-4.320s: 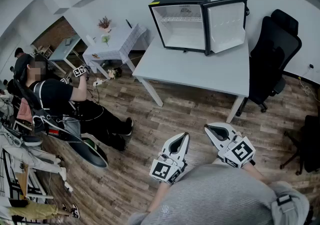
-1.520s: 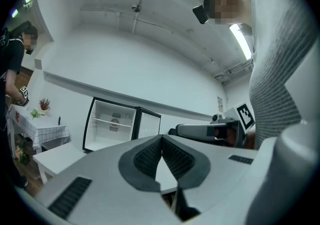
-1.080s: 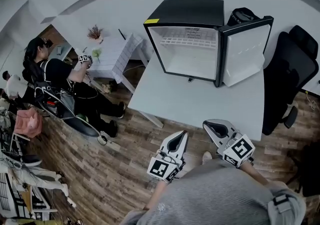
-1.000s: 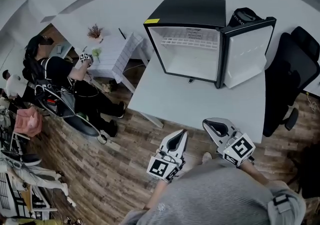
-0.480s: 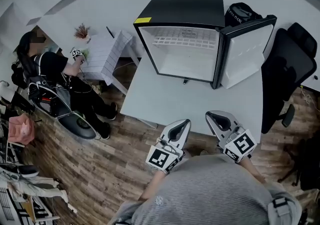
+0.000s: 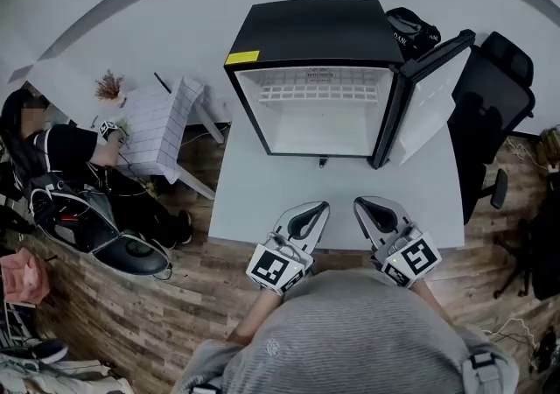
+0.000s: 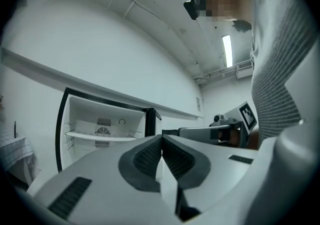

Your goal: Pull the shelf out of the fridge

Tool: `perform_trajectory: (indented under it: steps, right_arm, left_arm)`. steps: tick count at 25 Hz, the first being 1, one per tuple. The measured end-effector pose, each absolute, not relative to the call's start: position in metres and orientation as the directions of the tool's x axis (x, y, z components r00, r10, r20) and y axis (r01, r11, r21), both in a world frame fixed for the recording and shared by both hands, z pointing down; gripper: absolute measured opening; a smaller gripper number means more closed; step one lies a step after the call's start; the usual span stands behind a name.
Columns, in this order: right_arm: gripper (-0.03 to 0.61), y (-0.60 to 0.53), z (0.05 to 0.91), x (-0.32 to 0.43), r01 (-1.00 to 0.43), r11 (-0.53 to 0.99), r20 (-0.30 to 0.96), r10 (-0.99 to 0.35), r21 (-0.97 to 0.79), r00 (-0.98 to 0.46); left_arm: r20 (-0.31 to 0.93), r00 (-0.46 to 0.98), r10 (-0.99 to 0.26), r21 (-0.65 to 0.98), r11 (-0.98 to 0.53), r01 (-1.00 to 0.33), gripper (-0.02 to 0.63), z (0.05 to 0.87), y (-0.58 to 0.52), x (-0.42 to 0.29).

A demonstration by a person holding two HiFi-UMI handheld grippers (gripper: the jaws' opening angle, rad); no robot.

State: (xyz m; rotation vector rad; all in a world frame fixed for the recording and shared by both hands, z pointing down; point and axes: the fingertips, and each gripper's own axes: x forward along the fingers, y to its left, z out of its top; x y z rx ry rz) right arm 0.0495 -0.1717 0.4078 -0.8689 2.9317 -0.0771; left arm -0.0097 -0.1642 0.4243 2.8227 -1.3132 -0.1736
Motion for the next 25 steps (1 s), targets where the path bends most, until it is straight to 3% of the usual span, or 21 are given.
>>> perform_trajectory:
  steps: [9, 25]
  right_arm:
    - [0.014, -0.176, 0.415, -0.006, -0.629, 0.777, -0.033, -0.628, 0.009, -0.777]
    - [0.014, -0.166, 0.424, -0.061, -0.664, 0.741, 0.022, -0.669, 0.098, -0.743]
  left_arm:
    - [-0.093, 0.704, -0.704, 0.086, -0.71, -0.698, 0.011, 0.432, -0.178, -0.066]
    - [-0.091, 0.772, -0.629, 0.119, -0.777, -0.618, 0.011, 0.444, -0.173, -0.101]
